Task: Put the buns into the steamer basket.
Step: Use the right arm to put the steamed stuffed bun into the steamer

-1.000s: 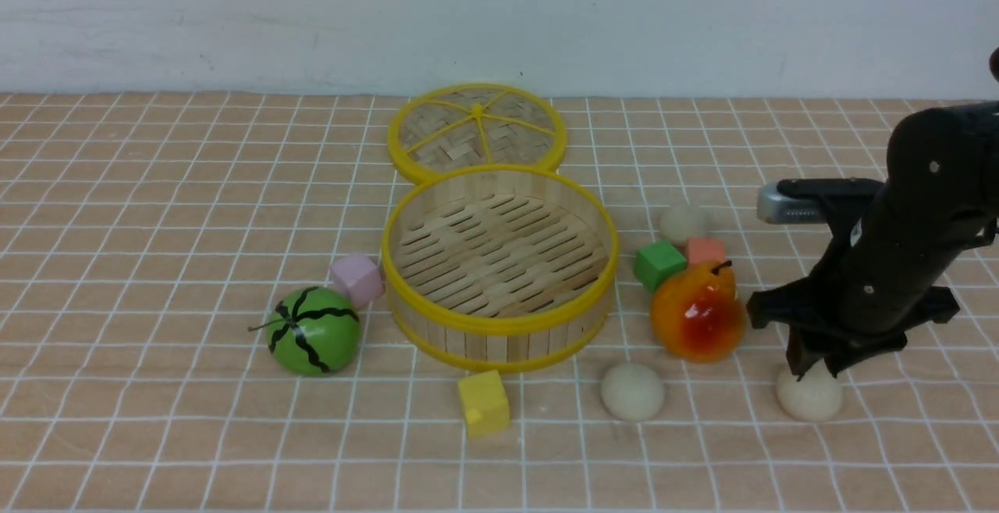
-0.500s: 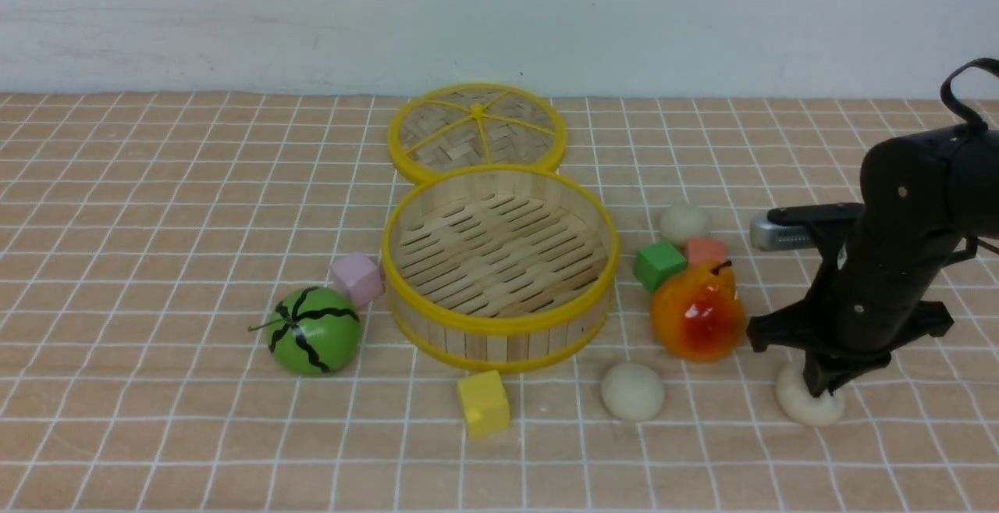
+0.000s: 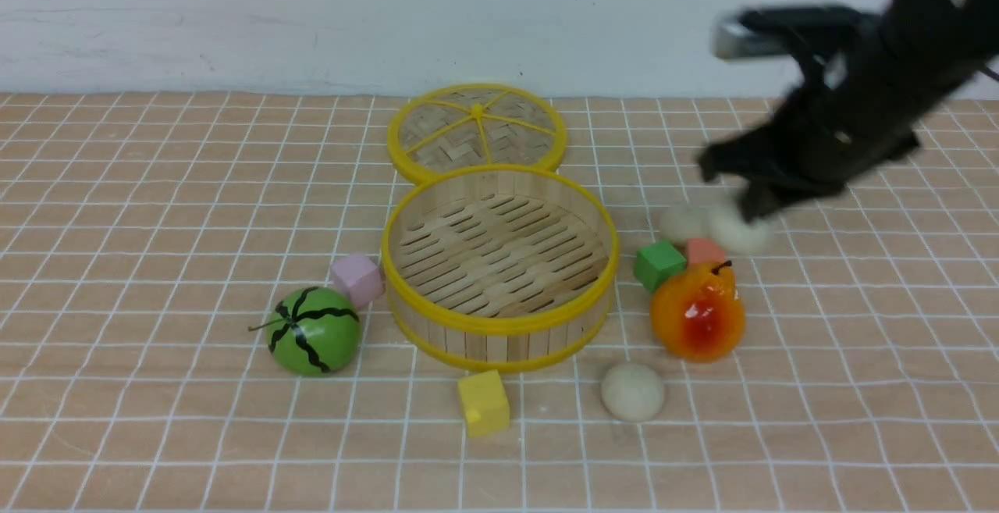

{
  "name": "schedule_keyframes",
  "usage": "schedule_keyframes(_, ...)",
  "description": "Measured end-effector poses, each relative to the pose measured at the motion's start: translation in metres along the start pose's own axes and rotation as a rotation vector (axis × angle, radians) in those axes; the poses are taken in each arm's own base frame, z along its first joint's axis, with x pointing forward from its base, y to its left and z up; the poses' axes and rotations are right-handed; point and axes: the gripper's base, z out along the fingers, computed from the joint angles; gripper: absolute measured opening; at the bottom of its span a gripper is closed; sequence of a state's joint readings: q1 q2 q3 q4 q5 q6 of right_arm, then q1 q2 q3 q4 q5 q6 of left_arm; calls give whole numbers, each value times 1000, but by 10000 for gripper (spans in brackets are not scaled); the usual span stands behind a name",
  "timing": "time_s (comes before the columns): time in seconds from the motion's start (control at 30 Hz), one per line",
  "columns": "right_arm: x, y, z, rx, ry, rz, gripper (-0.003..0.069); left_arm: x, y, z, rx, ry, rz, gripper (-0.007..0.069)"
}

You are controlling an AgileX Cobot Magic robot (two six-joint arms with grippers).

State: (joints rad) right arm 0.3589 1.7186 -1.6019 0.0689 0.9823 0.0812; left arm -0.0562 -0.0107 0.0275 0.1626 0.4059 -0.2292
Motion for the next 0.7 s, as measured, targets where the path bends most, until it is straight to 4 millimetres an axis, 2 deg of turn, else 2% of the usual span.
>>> schedule_keyframes(0.07, -12, 26, 3, -45, -44, -51, 3, 0, 0, 0, 0, 0, 0, 238)
schedule_keyframes(0.13, -21, 44, 11, -75, -80, -83, 3, 0, 0, 0, 0, 0, 0, 238)
schedule_keyframes(0.17, -22, 45, 15, -77, -83, -86, 3, 0, 0, 0, 0, 0, 0, 238)
schedule_keyframes(0.23, -32, 60, 41, -98, -116, -104, 3, 0, 0, 0, 0, 0, 0, 238)
schedule_keyframes(0.27, -32, 60, 41, -99, -119, -104, 3, 0, 0, 0, 0, 0, 0, 238)
schedule_keyframes(0.3, -35, 64, 61, -101, -124, -107, 3, 0, 0, 0, 0, 0, 0, 238)
schedule_keyframes(0.33, -37, 65, 71, -102, -125, -110, 3, 0, 0, 0, 0, 0, 0, 238)
schedule_keyframes(0.37, -37, 65, 91, -99, -114, -108, 3, 0, 0, 0, 0, 0, 0, 238)
schedule_keyframes(0.43, -35, 65, 114, -94, -96, -106, 3, 0, 0, 0, 0, 0, 0, 238)
schedule_keyframes(0.47, -34, 65, 117, -93, -93, -106, 3, 0, 0, 0, 0, 0, 0, 238)
schedule_keyframes(0.5, -30, 64, 136, -86, -75, -107, 4, 0, 0, 0, 0, 0, 0, 238)
schedule_keyframes(0.57, -25, 63, 157, -76, -53, -111, 14, 0, 0, 0, 0, 0, 0, 238)
schedule_keyframes(0.63, -20, 61, 171, -68, -34, -114, 35, 0, 0, 0, 0, 0, 0, 238)
schedule_keyframes(0.7, -20, 61, 176, -68, -34, -114, 67, 0, 0, 0, 0, 0, 0, 238)
